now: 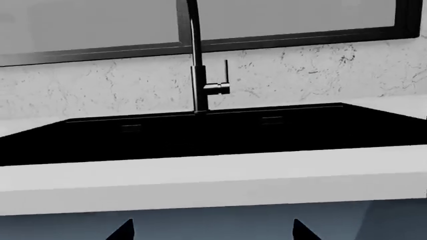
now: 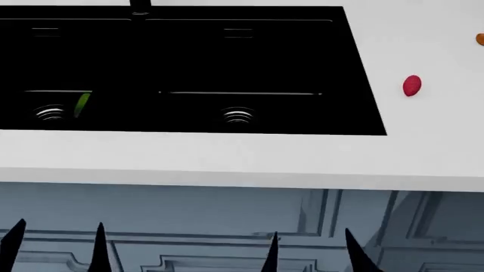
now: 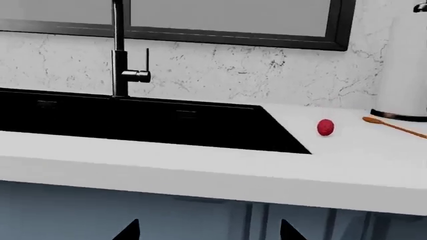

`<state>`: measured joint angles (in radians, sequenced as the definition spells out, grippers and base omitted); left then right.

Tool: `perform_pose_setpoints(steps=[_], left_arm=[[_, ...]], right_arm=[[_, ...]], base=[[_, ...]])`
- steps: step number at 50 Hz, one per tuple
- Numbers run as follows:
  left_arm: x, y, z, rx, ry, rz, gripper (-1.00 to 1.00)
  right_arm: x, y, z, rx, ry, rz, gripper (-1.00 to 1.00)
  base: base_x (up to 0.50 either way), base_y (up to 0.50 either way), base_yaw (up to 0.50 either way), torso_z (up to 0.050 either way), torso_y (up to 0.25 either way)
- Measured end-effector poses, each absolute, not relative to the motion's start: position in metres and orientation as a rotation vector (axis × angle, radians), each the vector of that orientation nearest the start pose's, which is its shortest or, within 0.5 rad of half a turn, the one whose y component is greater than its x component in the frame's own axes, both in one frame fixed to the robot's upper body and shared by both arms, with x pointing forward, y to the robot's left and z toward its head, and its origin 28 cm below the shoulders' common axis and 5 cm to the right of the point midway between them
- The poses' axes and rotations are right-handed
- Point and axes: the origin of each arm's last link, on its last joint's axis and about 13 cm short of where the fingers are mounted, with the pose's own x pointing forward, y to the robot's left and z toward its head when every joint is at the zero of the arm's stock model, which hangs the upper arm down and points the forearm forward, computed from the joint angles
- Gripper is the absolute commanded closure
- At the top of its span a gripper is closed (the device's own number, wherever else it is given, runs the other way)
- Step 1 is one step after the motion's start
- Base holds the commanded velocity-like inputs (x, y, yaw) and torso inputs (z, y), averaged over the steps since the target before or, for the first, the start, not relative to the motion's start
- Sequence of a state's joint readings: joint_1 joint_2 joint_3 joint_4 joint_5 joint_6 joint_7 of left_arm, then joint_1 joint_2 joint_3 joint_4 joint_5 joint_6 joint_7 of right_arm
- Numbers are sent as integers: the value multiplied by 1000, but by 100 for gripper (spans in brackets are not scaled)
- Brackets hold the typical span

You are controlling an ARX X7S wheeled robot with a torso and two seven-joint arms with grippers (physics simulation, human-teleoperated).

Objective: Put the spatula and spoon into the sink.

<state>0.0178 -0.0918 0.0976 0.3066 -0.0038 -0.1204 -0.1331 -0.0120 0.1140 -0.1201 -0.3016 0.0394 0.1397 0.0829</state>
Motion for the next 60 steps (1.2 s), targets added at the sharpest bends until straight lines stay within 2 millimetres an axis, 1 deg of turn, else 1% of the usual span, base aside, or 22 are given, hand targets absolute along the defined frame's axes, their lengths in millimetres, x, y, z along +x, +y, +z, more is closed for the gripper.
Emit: perform_pose_setpoints(steps=[9,21,29,37,42,52,60], left_arm=[[217,203,101,89,-207,14,-100],[244,206,159,50,-192,12,-100],[258,211,188,45,-193,40,-100],[269,220,212,49,-198,96,-100],[275,225,226,53,-204,121,-100],[285,233,253,65,-224,145,-100],[293,235,270,79,-240,146,-100]], right_arm=[[211,-97,101,-82,-189,75,-100],[219,-108,161,-87,-196,53,-100],[224,-118,199,-120,-217,21,-100],[228,-132,235,-136,-223,-18,-100],[232,-143,258,-108,-212,-60,-100],[234,-154,303,-84,-191,-77,-100],[232,-162,332,-97,-190,-66,-100]], base=[[0,0,0,0,0],[0,0,0,0,0],[0,0,0,0,0],[0,0,0,0,0],[0,0,0,0,0],[0,0,0,0,0],[0,0,0,0,0]])
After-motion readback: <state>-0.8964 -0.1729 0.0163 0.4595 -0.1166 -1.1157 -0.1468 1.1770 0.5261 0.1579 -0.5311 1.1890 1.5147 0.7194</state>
